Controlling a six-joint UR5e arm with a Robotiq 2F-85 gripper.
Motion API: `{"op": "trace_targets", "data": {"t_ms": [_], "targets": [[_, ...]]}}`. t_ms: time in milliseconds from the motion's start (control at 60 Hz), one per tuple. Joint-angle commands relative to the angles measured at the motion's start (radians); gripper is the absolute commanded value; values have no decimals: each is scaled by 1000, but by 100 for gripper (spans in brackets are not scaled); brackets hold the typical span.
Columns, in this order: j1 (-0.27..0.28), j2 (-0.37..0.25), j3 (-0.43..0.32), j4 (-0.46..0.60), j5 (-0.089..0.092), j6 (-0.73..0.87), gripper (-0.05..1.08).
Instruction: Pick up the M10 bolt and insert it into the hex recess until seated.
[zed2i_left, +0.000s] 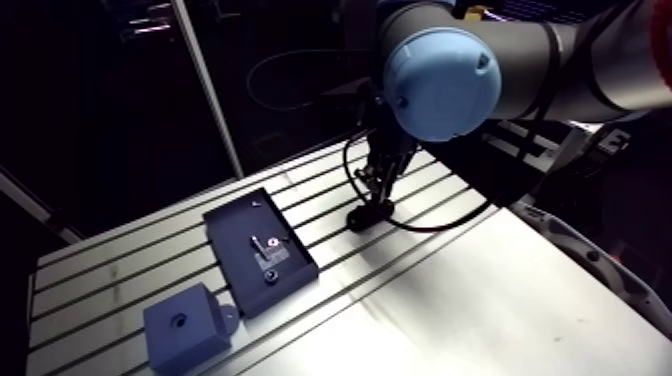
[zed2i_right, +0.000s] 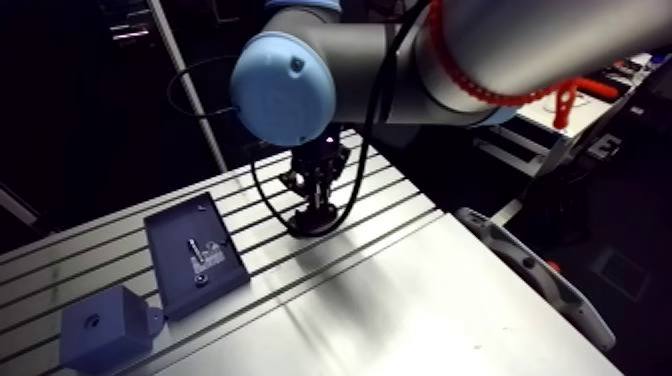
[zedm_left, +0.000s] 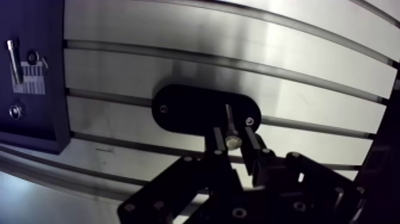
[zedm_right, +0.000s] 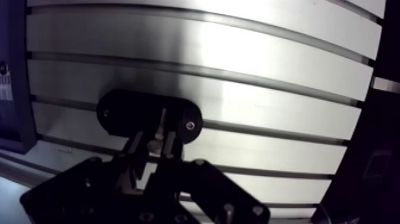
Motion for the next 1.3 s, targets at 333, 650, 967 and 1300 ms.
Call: {"op": "trace_targets", "data": {"t_ms": [333,650,967,1300], "targets": [[3,-24,-37,11,9,-1,76],[47,-116,-126,195,9,-2,78],[162,-162,-231,426,-9,25,82],[298,-126,-314,530,-61,125,88]]}}
